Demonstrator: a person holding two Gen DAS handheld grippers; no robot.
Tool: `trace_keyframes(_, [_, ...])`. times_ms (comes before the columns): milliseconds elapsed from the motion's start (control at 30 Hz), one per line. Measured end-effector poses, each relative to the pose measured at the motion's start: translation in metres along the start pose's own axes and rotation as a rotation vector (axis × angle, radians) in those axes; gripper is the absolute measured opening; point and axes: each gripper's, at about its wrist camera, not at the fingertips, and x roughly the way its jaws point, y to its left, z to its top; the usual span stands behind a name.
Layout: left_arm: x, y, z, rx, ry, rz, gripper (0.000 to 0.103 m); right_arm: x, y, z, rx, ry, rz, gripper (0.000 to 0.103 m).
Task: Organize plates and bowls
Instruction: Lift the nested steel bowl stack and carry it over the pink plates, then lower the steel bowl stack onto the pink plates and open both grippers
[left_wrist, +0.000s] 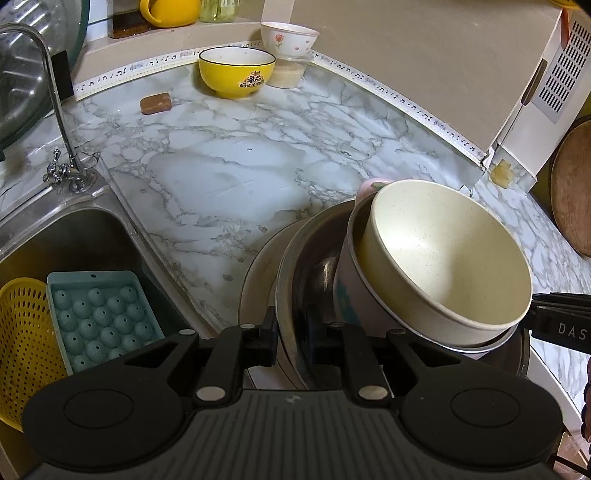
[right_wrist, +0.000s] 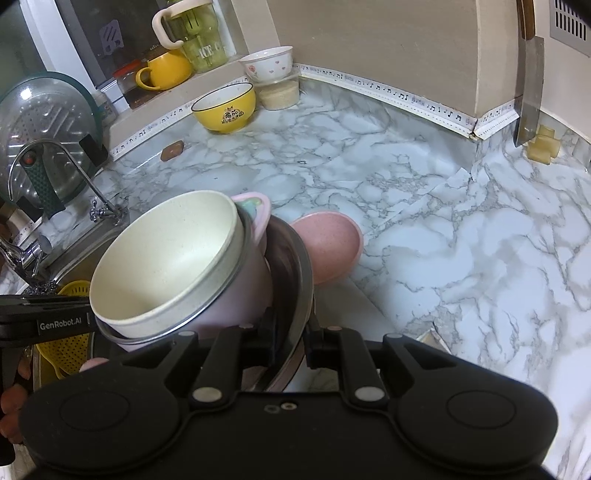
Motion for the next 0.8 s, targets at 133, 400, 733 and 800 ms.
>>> trace_keyframes(133, [0.002,0.001,0.003,0.004,0.0,0.002,0.014,0.002,0.002,0.002,-0.007,-0.002,-0.011,0.018])
trace_keyframes(400, [0.005,0.007,0.007,0.01,0.014,-0.022,0.014,-0.001,0.001,0.005,0.006,-0.008,-0.036,0.026])
trace_keyframes(733, [0.007,0.014,0.015,0.042,0.012,-0.041,0.022,-0.016,0.005,0.006,0.012,-0.067,-0.075,0.049])
trace_keyframes(800, [0.006,0.015,0.018,0.041,0.002,-0.041,0.031,-0.02,0.006,0.005,0.018,-0.081,-0.082,0.052])
